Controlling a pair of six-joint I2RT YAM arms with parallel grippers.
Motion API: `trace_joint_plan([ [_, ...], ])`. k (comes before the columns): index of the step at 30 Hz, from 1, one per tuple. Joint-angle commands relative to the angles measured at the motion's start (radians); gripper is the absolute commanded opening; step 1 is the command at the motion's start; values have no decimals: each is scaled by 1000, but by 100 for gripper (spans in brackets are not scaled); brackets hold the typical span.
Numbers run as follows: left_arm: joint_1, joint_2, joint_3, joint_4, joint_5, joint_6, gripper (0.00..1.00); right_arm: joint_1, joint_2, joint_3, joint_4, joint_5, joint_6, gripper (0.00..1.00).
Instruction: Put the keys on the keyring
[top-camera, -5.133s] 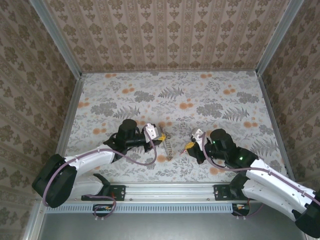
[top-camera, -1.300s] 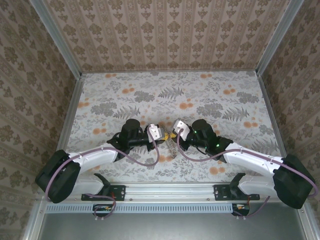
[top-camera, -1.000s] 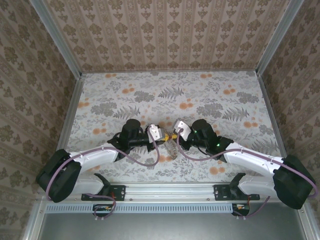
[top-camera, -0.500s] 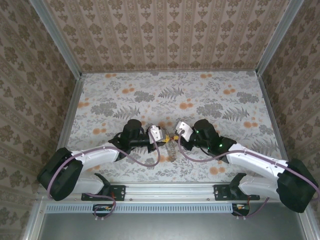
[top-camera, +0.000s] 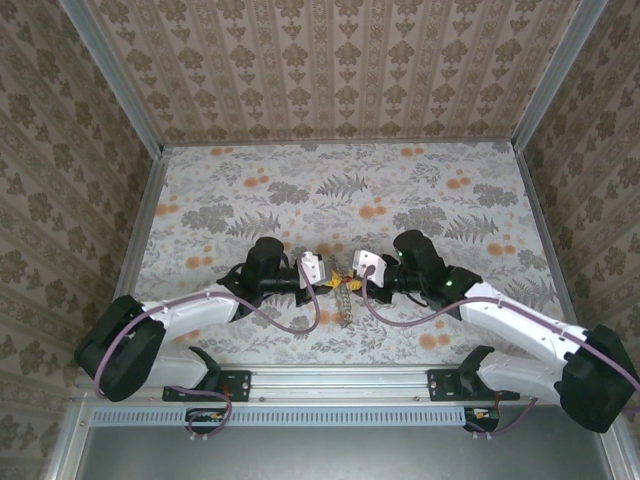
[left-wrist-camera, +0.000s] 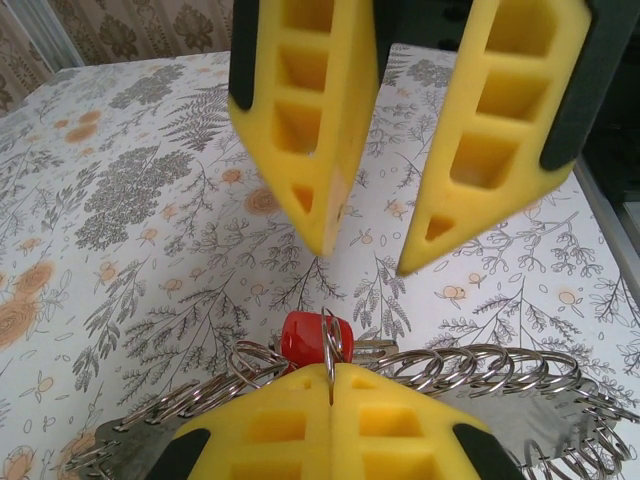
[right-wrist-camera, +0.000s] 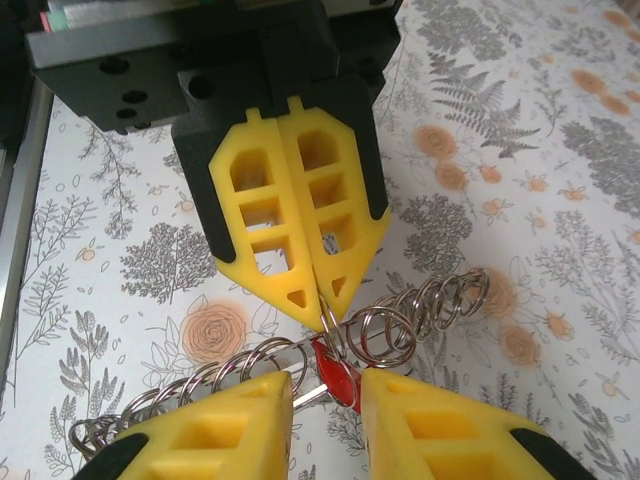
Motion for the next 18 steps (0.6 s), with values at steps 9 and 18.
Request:
trace_joint_plan([
  [9,-4,5,56,-10,64,23,0,-25,83,54,30,-69,-9,29],
  [18,-3,10,63,-11,69,23,0,-48,118,51,56,-98,-4,22],
])
